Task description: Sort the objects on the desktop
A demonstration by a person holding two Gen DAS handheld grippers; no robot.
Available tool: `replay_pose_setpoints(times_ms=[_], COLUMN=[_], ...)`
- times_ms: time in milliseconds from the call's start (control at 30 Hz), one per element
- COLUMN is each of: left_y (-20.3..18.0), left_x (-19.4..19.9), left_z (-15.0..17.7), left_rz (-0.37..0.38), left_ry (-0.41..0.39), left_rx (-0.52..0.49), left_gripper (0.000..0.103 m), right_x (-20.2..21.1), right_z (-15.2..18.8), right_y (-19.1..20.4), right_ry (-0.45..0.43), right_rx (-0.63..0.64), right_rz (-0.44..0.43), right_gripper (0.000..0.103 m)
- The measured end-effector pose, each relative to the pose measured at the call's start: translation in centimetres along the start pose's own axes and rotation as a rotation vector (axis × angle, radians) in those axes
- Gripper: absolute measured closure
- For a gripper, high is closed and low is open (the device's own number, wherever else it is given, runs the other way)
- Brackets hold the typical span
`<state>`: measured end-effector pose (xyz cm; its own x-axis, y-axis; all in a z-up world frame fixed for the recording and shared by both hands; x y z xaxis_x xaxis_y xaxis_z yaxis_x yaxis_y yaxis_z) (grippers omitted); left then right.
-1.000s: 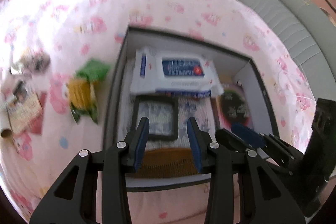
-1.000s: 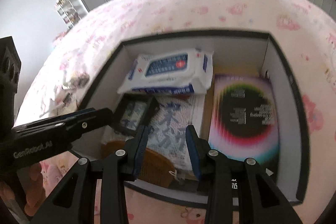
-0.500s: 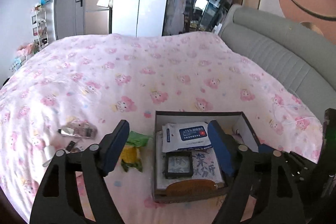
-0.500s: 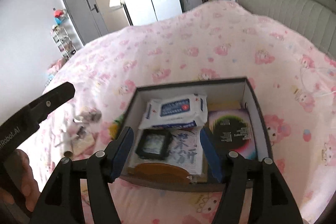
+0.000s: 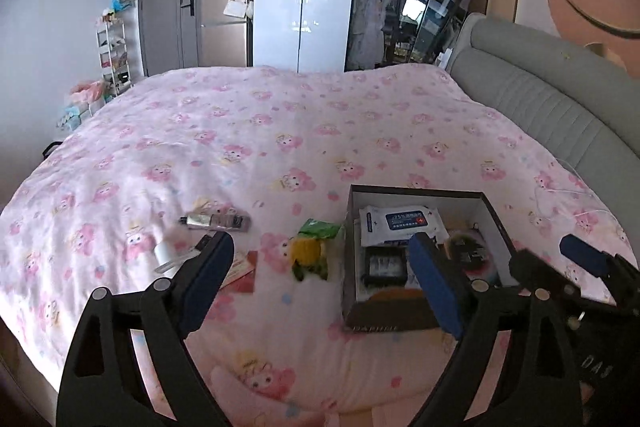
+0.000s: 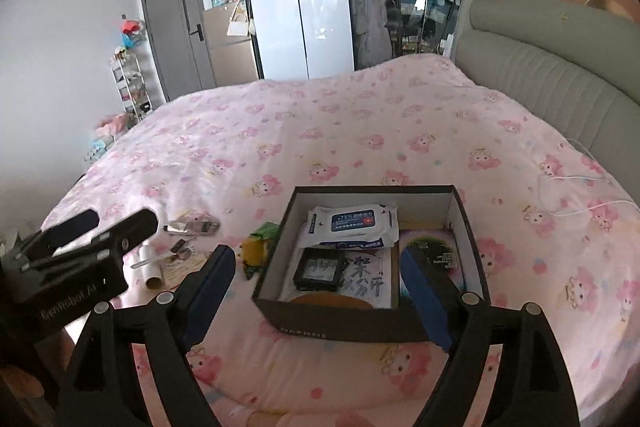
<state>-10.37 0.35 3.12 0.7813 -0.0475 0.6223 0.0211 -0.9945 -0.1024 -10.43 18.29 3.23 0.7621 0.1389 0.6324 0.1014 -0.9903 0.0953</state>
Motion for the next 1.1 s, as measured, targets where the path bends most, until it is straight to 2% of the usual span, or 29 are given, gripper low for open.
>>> replay_pose_setpoints(times_ms=[300,467,1100], left_y=[-0.6,-1.2,-1.2], left_x=[5.1,6.8,6.7], left_z=[2.8,3.5,4.7], left_rz=[0.005,0.026,0.03], left_ry=[-0.022,-0.047,-0.03], left_rx=[-0.028,-0.031,-0.029], left_gripper=[0.008,0.005,0.005], right_x=[3.8,5.1,5.5], right_z=[3.0,3.6,4.5], right_y=[1.0,0.9,1.1], right_ry=[-0.015,-0.045,-0.034], right_rx=[-0.011,-0.005,0.006], right_rz=[0.037,0.053,0.071], right_gripper=[0.019,0.019,0.019])
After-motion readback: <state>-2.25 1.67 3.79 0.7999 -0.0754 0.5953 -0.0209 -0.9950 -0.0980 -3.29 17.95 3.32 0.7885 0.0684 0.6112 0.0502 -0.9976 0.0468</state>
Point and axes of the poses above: each gripper's, at about its wrist camera, not at the fingertips, and x roughly against the way its jaws point, y to its left, z to its underside, the point moved 4 cm from there along -x, roughly the way its jaws point, and after that the axes turned 2 degrees about y, right-handed, at the moved point
